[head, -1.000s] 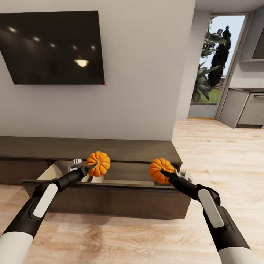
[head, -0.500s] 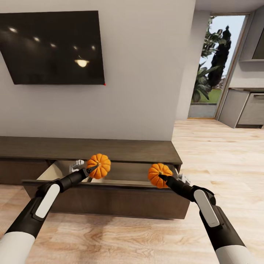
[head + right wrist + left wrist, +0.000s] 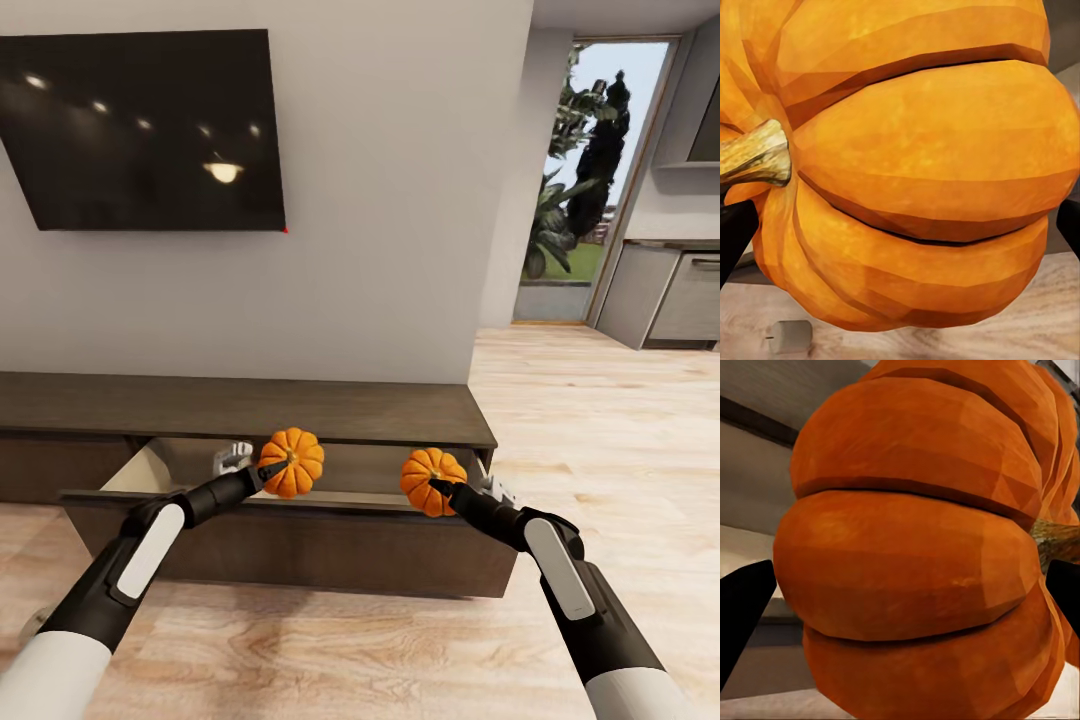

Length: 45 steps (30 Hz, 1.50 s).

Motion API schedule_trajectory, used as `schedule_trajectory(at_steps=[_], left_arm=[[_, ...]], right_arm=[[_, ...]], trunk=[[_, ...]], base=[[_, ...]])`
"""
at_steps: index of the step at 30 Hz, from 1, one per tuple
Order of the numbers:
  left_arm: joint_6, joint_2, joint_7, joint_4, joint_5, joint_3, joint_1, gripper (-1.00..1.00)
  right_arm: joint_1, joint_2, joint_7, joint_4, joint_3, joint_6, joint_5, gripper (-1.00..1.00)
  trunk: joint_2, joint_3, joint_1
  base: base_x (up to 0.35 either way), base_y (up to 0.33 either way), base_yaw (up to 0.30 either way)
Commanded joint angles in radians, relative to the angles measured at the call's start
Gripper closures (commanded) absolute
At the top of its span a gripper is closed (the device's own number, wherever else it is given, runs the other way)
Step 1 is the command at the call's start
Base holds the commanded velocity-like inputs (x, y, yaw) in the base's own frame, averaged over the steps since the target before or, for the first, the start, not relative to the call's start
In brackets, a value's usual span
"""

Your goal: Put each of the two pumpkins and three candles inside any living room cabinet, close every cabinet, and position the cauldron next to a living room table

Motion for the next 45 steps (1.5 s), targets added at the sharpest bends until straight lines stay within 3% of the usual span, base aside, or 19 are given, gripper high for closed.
schedule_trajectory(at_steps=[1, 8, 12, 20, 24, 45], left_arm=[[0.004, -0.003, 0.001, 0.0, 0.004, -0.002, -0.001, 1.0], [0.026, -0.02, 0.0, -0.004, 0.004, -0.046, -0.001, 1.0], [0.029, -0.023, 0.001, -0.011, 0.004, -0.054, -0.001, 1.0], [0.03, -0.047, 0.003, -0.016, 0.002, -0.067, -0.001, 1.0], [0.029, -0.049, 0.003, -0.016, 0.002, -0.069, -0.001, 1.0], [0.027, -0.048, 0.028, -0.047, 0.001, -0.075, -0.001, 1.0]], right_arm=[[-0.001, 0.0, -0.008, -0.001, 0.001, 0.003, -0.01, 1.0], [-0.001, 0.0, -0.008, -0.001, 0.001, 0.002, -0.01, 1.0], [-0.001, 0.001, -0.008, -0.002, 0.002, 0.002, -0.01, 1.0], [-0.003, 0.005, -0.049, -0.014, 0.071, -0.006, -0.009, 1.0], [-0.004, 0.021, -0.072, -0.026, 0.092, -0.008, -0.009, 1.0], [-0.002, 0.023, -0.071, -0.055, 0.089, -0.009, -0.01, 1.0]], trunk=[[0.0, -0.001, 0.0], [0.0, -0.001, 0.0], [0.0, -0.001, 0.0], [0.0, -0.001, 0.0], [0.0, -0.001, 0.0], [0.0, -0.001, 0.0]], base=[[0.0, 0.0, 0.0], [0.0, 0.0, 0.0], [0.0, 0.0, 0.0], [0.0, 0.0, 0.0], [0.0, 0.0, 0.0], [0.067, 0.0, 0.0]])
